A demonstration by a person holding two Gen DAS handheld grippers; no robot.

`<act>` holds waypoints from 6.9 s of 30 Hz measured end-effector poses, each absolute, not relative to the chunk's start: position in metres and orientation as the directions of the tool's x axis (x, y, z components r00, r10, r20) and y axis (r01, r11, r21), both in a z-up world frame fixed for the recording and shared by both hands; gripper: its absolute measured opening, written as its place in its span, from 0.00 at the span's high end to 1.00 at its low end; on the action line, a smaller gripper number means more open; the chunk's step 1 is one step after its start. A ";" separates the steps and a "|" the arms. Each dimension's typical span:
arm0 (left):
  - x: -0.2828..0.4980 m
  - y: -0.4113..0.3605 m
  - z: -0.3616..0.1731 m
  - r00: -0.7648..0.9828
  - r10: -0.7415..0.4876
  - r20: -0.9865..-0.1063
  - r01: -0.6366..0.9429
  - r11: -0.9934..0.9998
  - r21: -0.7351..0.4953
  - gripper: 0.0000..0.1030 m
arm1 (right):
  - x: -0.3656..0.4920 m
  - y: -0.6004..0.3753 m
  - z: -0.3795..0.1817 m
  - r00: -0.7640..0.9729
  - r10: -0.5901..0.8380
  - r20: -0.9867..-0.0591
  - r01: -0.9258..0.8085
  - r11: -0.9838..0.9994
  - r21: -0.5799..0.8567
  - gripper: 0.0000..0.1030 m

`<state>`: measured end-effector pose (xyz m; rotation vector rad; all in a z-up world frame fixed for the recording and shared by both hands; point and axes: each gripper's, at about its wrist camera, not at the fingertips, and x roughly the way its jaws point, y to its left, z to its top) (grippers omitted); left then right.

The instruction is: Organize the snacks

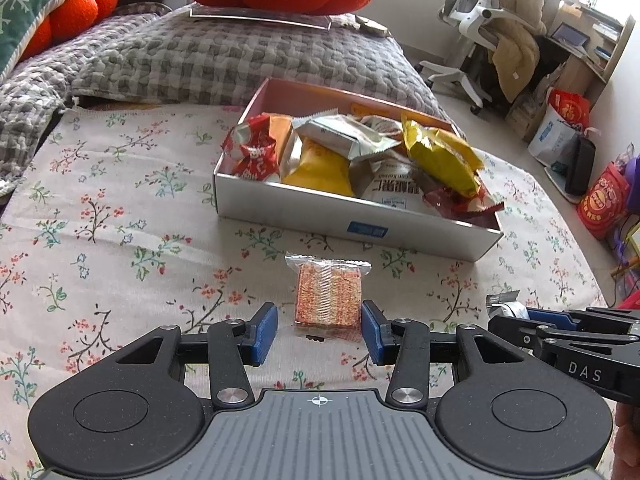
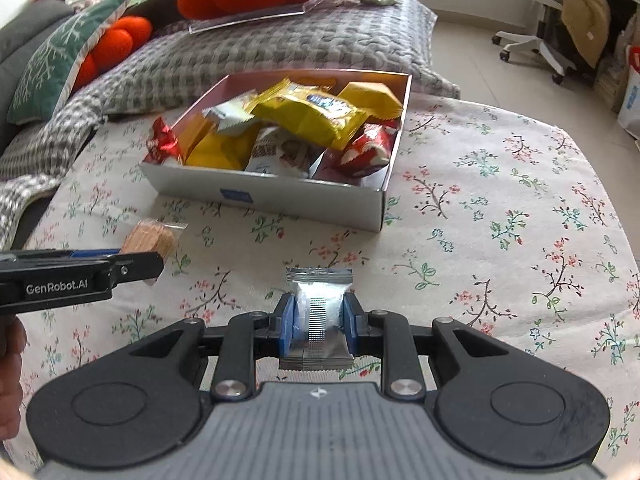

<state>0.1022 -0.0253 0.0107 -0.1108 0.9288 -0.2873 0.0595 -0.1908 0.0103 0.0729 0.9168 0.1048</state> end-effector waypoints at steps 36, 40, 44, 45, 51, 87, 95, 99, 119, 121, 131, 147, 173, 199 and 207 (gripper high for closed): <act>0.184 -0.044 0.024 0.611 -0.405 -0.680 0.306 0.913 -0.268 0.59 | 0.121 -0.208 0.027 0.704 0.336 -0.626 -0.024 0.892 0.451 0.78; 0.191 -0.047 0.014 0.596 -0.413 -0.689 0.311 0.910 -0.276 0.59 | 0.128 -0.208 0.025 0.701 0.342 -0.626 -0.013 0.884 0.468 0.78; 0.196 -0.043 0.011 0.602 -0.411 -0.684 0.303 0.911 -0.281 0.59 | 0.137 -0.206 0.020 0.696 0.329 -0.638 0.002 0.888 0.460 0.78; 0.197 -0.042 0.010 0.604 -0.410 -0.683 0.300 0.911 -0.282 0.59 | 0.139 -0.206 0.018 0.695 0.332 -0.637 0.006 0.884 0.467 0.78; 0.200 -0.043 0.002 0.607 -0.408 -0.682 0.304 0.912 -0.275 0.59 | 0.151 -0.205 0.013 0.719 0.290 -0.632 0.033 0.894 0.448 0.81; 0.133 0.000 0.044 0.650 -0.266 -0.712 0.137 0.962 -0.235 0.40 | 0.078 -0.208 0.050 0.722 0.273 -0.636 0.025 0.908 0.417 0.36; 0.088 0.010 0.046 0.682 -0.181 -0.708 0.079 0.981 -0.175 0.40 | 0.047 -0.178 0.053 0.708 0.275 -0.650 -0.060 0.941 0.333 0.34; 0.070 0.008 0.050 0.705 -0.162 -0.690 0.084 0.986 -0.145 0.39 | 0.026 -0.169 0.051 0.710 0.249 -0.659 -0.076 0.957 0.279 0.33; 0.043 -0.005 0.044 0.697 -0.157 -0.700 0.142 0.987 -0.079 0.29 | 0.005 -0.158 0.039 0.710 0.134 -0.692 -0.030 0.987 0.160 0.15; 0.043 -0.005 0.044 0.699 -0.150 -0.699 0.142 0.987 -0.071 0.23 | 0.005 -0.160 0.037 0.708 0.118 -0.696 -0.013 0.988 0.154 0.11; 0.044 -0.007 0.043 0.706 -0.100 -0.701 0.124 0.992 -0.016 0.04 | 0.011 -0.156 0.025 0.675 0.059 -0.735 0.033 0.993 0.110 0.01; 0.043 -0.011 0.048 0.728 -0.062 -0.683 0.118 0.992 0.035 0.00 | 0.008 -0.160 0.034 0.725 -0.013 -0.688 0.081 0.995 0.066 0.01; 0.043 -0.009 0.049 0.731 -0.088 -0.677 0.116 0.993 -0.004 0.00 | 0.010 -0.153 0.034 0.731 -0.008 -0.683 0.048 0.998 0.039 0.00; 0.041 -0.010 0.051 0.739 -0.077 -0.669 0.114 0.993 0.011 0.00 | 0.010 -0.151 0.033 0.730 -0.005 -0.684 0.047 0.998 0.043 0.00; 0.041 -0.011 0.050 0.740 -0.076 -0.668 0.116 0.993 0.015 0.00 | 0.009 -0.152 0.033 0.729 -0.005 -0.684 0.047 0.998 0.042 0.00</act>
